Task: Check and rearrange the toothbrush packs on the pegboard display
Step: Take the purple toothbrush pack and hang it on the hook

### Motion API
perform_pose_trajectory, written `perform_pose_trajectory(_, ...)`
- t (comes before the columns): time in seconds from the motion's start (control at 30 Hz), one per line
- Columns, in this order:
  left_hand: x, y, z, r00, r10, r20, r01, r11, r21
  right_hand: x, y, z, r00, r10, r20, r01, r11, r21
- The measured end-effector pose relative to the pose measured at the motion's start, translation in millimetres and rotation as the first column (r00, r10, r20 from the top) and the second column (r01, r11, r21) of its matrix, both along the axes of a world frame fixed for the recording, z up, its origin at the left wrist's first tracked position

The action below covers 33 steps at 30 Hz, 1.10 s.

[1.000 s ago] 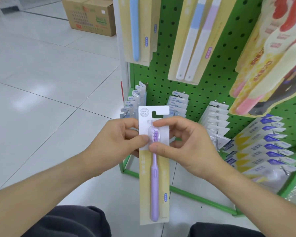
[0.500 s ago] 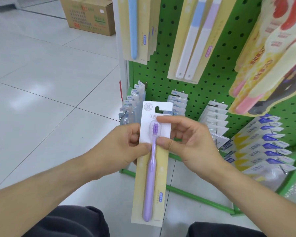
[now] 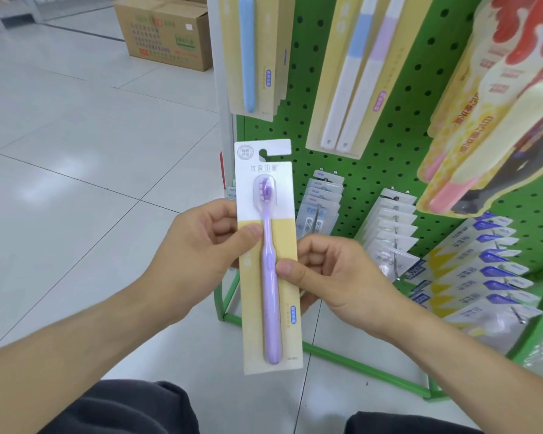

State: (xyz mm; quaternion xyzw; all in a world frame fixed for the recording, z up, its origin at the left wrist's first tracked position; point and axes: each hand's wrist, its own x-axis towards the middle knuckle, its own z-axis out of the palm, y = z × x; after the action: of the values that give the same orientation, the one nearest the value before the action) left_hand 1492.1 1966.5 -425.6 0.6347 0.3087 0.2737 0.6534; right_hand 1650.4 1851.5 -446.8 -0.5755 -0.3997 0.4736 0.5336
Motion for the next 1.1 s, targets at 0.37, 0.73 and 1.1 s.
perform_pose_trajectory(0.37, -1.9, 0.1, -4.8, 0.983, -0.1, -0.154, 0.105, 0.994, 0.024, -0.3, 1.4, -6.1, 0.997, -0.027, 0.07, 0.027, 1.0, -0.003)
perform_pose_trajectory(0.73, -7.3, -3.8, -11.3, 0.941, -0.152, -0.303, 0.189, 0.977, 0.097, -7.1, 3.3, -24.1, 0.975, 0.009, 0.222, 0.008, 0.997, -0.074)
perform_pose_trajectory(1.1, -13.3, -4.8, -12.8, 0.778, -0.418, -0.468, 0.446, 0.893, -0.058, -9.6, 3.3, -25.0, 0.979, -0.084, 0.185, 0.098, 0.993, -0.064)
